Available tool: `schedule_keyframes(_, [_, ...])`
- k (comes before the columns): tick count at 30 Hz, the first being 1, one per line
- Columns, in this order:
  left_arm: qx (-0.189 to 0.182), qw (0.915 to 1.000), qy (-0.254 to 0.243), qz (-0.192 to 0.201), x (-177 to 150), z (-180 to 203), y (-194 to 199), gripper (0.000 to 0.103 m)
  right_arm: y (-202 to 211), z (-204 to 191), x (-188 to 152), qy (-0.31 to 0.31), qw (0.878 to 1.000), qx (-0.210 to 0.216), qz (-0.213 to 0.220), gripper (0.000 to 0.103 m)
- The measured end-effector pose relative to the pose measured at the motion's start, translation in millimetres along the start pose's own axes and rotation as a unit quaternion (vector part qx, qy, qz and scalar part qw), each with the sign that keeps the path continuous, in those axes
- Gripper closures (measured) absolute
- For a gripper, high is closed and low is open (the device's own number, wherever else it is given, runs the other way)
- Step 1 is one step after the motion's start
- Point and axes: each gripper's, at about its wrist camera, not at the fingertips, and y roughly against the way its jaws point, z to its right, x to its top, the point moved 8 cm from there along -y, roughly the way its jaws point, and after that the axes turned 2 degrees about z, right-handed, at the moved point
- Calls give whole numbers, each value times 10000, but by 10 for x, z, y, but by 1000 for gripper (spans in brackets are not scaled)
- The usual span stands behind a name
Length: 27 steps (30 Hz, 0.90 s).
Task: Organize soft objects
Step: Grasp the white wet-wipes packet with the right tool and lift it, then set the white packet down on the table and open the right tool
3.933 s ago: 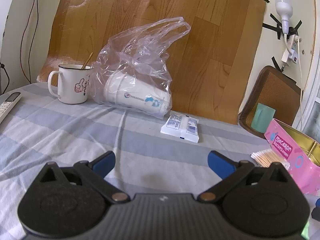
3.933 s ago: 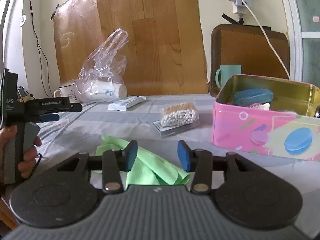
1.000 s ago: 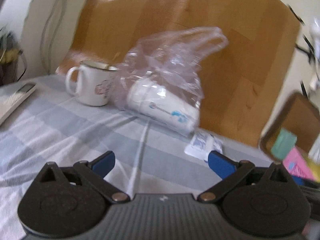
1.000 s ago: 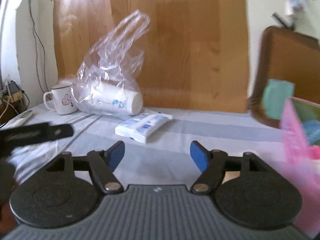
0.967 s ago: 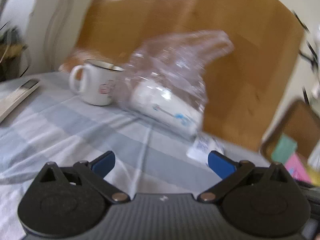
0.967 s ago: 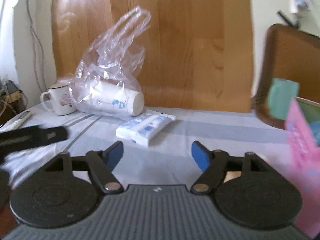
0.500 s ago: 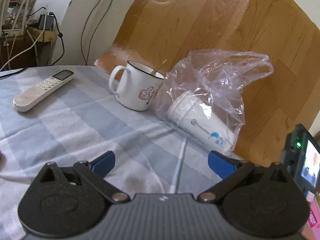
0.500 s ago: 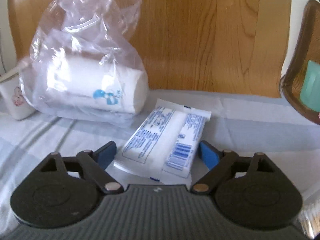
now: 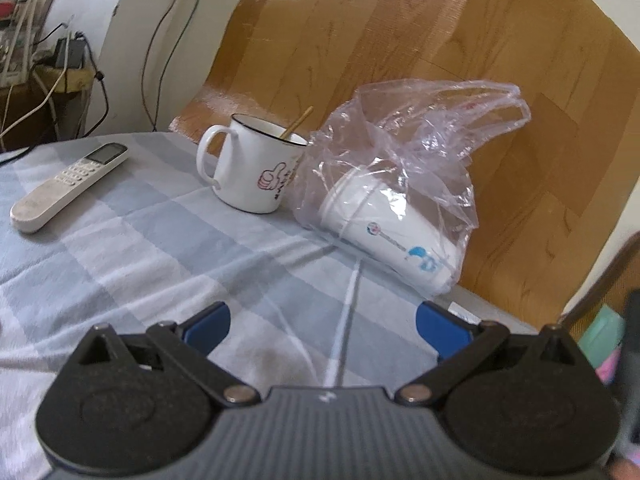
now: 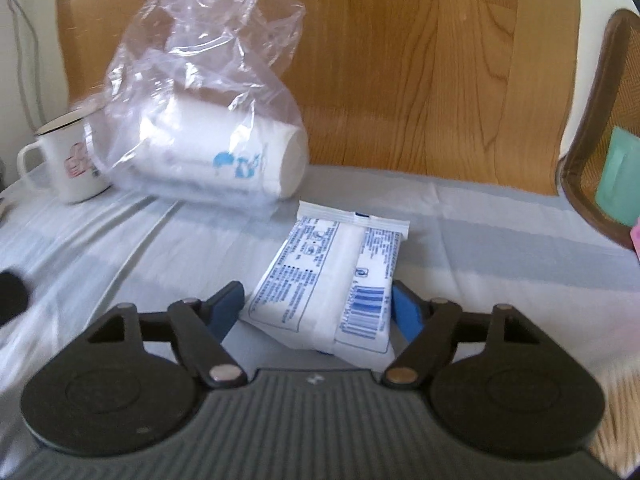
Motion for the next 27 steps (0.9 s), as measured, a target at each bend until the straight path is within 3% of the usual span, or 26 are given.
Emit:
schedule_keyframes(3, [-33,9999,-153,-32,-18,49,-8,0,222,21,-158,214,9996,209,-2,23])
schedule_keyframes(7, [-101,9990,-437,-63,-51,141,-10,0,486,8,-306,299,9964,787,-94,23])
schedule_keyframes(11, [-227,9971,-713,-118,-96,232,2,0,923,-18,-585,457,9848,1656,-258,23])
schedule_keyframes(14, [-271,9953,-927,-101,-122,304,18,0,1254,24,-791,816,9771,1950,-242,22])
schedule_keyframes(16, [-295,9941,-1038,-85,-138,340,26,0,1428,115,-942,1044,9770,1853,-184,20])
schedule_keyframes(18, [-300,9934,-1108,-63,-143,364,36,0,1535,264,-1068,1095,9827,1493,-43,19])
schedule_keyframes(21, [-304,9931,-1135,-54,-149,372,48,0,1636,525,-1172,673,9921,1040,211,16])
schedule_keyframes(27, [-335,9920,-1213,-49,-165,391,82,0,1729,662,-1239,147,9952,860,454,16])
